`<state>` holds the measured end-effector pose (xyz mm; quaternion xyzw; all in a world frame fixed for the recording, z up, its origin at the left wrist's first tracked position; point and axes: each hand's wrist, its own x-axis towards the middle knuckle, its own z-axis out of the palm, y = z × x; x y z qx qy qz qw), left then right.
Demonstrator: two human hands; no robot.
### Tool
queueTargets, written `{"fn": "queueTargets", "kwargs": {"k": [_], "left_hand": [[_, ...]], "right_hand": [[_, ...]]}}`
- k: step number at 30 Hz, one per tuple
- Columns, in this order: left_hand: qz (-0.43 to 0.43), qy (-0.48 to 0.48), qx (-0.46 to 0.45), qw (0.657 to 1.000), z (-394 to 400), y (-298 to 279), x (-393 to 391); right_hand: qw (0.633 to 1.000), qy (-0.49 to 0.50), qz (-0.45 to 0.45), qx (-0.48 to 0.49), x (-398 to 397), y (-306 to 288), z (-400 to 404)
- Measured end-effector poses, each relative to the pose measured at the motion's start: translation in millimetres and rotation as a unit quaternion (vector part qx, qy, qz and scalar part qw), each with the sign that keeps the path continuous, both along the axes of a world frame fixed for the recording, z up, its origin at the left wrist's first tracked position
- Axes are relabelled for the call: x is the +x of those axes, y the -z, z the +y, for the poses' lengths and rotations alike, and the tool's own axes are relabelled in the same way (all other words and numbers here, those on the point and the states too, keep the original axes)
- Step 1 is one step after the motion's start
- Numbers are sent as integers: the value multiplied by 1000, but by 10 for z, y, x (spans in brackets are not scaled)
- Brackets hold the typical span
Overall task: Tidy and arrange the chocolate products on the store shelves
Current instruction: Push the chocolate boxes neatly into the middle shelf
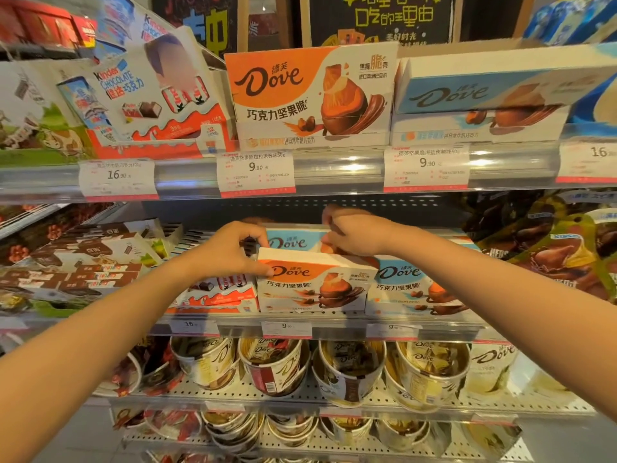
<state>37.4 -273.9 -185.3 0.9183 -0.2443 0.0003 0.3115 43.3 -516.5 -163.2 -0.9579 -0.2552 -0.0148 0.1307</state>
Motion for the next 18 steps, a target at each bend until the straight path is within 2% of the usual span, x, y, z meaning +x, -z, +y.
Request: {"fn": "queueTargets", "kwargs": {"k": [5,9,11,15,18], "left_hand": [[-19,-39,-19,999,-42,13,8],[-23,-23,82,996,-5,67,25],[-47,-30,125,991,-12,97,22],[-106,-56,153,981,-172,89,-24],[-129,-31,178,975,-321,107,-1]], "right_hand": [[987,-6,-152,55,-228,-75,-91],[965,-36,-255,45,-310,-32,-191],[954,-43,-291,49,-349,-32,-246],[930,-48,-364,25,-473,-34,-403],[928,-44,-370,14,-535,-43,-582]]}}
